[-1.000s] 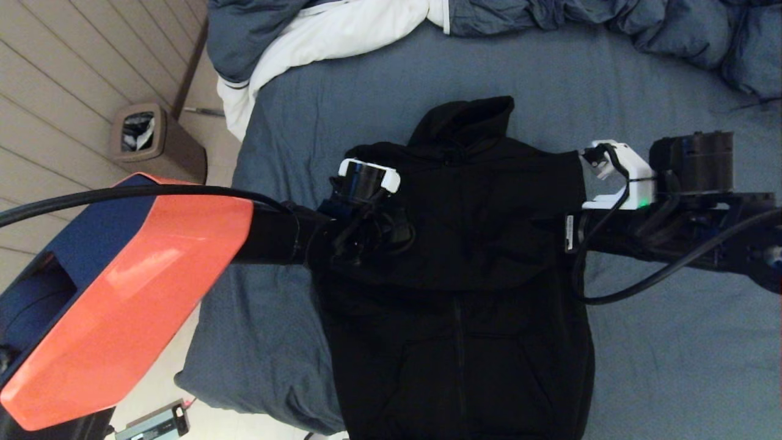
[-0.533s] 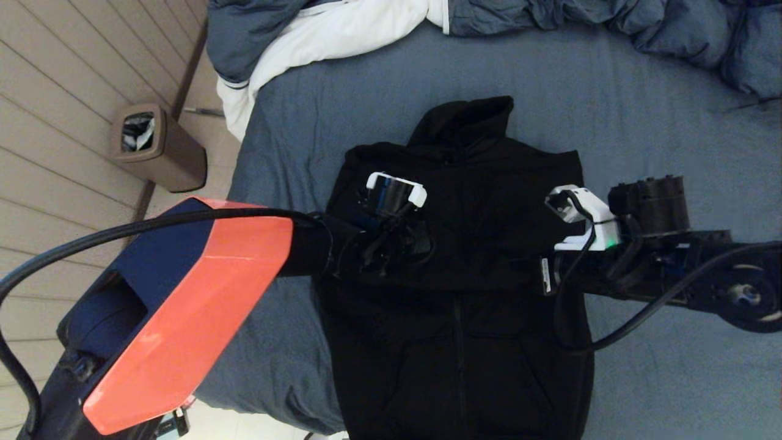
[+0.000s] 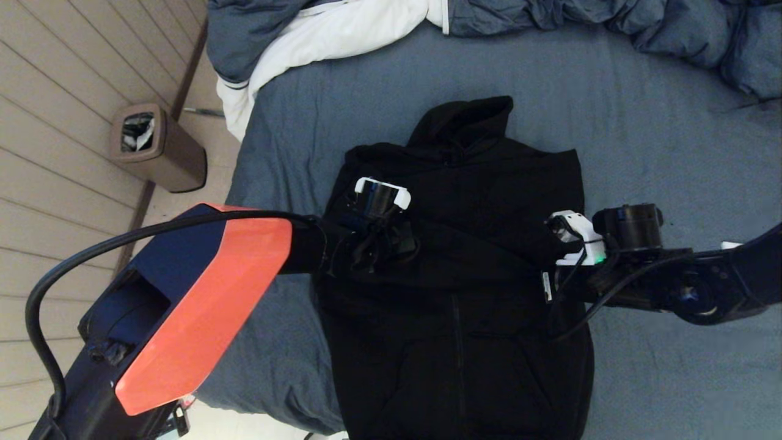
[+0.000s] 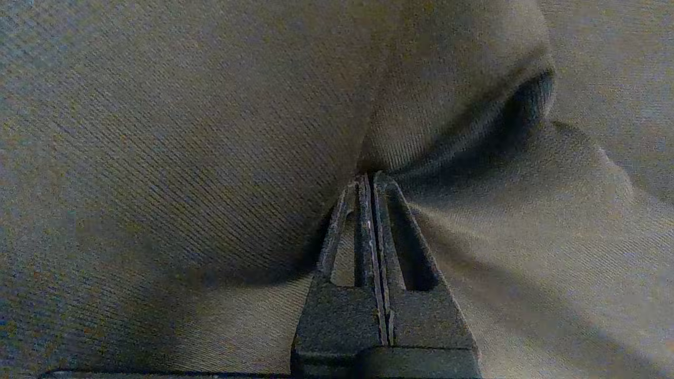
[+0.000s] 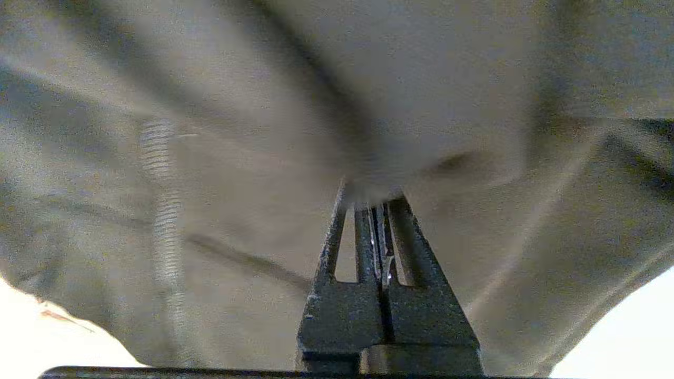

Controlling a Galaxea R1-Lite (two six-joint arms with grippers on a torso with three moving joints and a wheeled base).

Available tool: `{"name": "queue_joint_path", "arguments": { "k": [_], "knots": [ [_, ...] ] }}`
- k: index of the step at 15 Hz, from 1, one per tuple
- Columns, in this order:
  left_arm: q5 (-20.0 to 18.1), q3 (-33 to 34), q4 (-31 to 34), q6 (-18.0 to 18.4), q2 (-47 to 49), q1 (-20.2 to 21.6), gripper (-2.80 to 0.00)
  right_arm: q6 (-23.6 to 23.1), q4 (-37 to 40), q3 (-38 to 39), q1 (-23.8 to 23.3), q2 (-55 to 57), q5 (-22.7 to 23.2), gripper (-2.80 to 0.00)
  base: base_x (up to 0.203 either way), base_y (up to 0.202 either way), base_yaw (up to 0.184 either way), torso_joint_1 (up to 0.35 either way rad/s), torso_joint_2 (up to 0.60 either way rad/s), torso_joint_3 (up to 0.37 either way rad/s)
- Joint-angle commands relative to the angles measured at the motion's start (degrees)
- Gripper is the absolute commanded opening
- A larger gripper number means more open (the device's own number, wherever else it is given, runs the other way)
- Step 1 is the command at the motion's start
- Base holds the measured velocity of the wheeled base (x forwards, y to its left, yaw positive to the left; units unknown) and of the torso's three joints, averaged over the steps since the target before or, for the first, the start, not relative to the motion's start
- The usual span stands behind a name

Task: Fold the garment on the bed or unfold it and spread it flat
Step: Fold the black sweatshirt

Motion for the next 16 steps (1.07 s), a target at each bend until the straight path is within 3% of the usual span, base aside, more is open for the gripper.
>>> {"name": "queue_joint_path", "arguments": {
  "k": [1, 7, 13, 16],
  "knots": [
    [0.29, 0.16, -0.09, -0.31, 1.08, 1.58, -2.8, -0.49, -1.35, -1.65, -2.43, 5.22, 0.07, -2.8, 0.0, 0.0, 0.0, 0.0, 0.0, 0.0],
    [0.29, 0.11, -0.24, 0.04, 1.85, 2.38, -2.8, -1.08, -7.38, -6.31, -6.7, 12.97, 0.16, -2.8, 0.0, 0.0, 0.0, 0.0, 0.0, 0.0],
    [0.29, 1.24, 0.27, -0.29, -1.78, -0.39, -2.8, -0.82, -6.87, -2.08, -6.76, 5.58, 0.57, -2.8, 0.0, 0.0, 0.0, 0.0, 0.0, 0.0],
    [0.29, 6.18, 0.0, -0.24, -6.41, -3.12, -2.8, -0.6, -6.9, 1.4, -6.65, 0.98, 0.6, -2.8, 0.0, 0.0, 0.0, 0.0, 0.0, 0.0]
  ]
}}
